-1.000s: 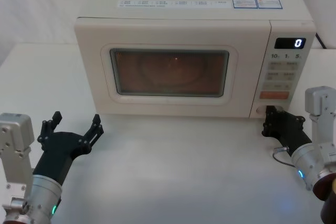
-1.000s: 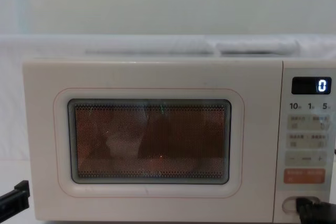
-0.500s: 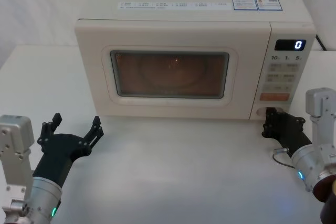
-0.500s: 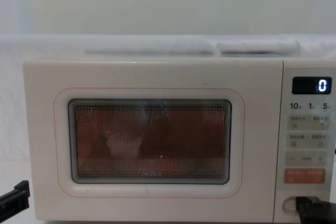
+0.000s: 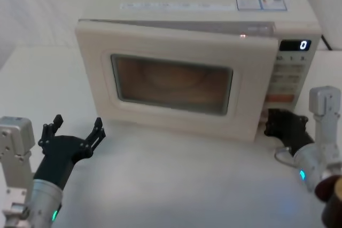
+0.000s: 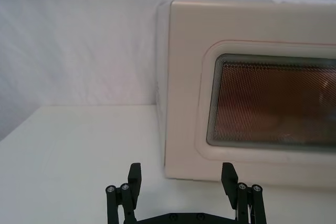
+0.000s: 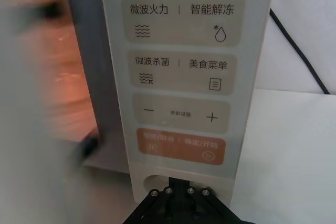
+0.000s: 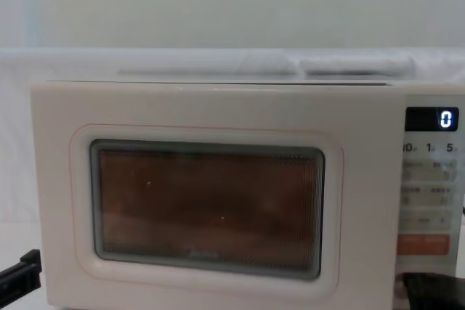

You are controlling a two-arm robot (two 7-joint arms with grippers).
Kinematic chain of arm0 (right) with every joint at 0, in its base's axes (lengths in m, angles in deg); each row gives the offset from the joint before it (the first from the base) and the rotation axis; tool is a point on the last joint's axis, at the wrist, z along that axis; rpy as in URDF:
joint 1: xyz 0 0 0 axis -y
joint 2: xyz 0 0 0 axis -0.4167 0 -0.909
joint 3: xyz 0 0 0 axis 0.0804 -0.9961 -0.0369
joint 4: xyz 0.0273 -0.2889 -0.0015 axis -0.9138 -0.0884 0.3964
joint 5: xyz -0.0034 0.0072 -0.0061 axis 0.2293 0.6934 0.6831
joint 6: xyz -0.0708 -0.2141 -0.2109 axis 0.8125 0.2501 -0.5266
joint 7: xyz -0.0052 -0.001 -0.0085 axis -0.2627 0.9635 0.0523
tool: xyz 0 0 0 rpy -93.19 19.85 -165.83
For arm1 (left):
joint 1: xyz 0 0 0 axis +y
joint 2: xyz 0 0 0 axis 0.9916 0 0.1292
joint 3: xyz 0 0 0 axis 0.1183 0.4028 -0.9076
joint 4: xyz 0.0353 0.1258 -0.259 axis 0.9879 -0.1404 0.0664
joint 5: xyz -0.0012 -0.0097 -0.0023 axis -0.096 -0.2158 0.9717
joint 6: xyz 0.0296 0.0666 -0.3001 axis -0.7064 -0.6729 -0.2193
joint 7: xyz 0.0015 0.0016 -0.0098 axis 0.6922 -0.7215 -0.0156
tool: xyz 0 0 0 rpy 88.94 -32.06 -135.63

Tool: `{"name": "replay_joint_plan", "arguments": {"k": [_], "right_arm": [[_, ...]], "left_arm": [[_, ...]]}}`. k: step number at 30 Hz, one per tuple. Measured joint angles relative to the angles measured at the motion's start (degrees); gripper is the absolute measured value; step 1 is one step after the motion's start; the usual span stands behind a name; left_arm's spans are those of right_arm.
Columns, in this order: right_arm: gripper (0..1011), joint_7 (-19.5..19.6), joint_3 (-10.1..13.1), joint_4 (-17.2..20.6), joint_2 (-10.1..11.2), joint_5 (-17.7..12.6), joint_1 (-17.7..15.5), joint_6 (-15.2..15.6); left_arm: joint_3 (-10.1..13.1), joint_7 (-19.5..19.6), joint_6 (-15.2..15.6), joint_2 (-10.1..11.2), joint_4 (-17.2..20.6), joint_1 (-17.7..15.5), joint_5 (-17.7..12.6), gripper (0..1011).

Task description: Press the button to open the microwave door with one hand; close the microwave door with the other hand.

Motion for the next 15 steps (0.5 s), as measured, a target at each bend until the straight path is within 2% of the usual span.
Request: {"name": "replay_joint_plan", "arguments": {"k": [15], "right_arm": [[0,-0.19,-0.20,0.62,0.28,-0.05,-0.43,0.23]], "left_arm": [[0.01,0.00,0.00,0.00,-0.01,-0.01,0.00,1001]]}}
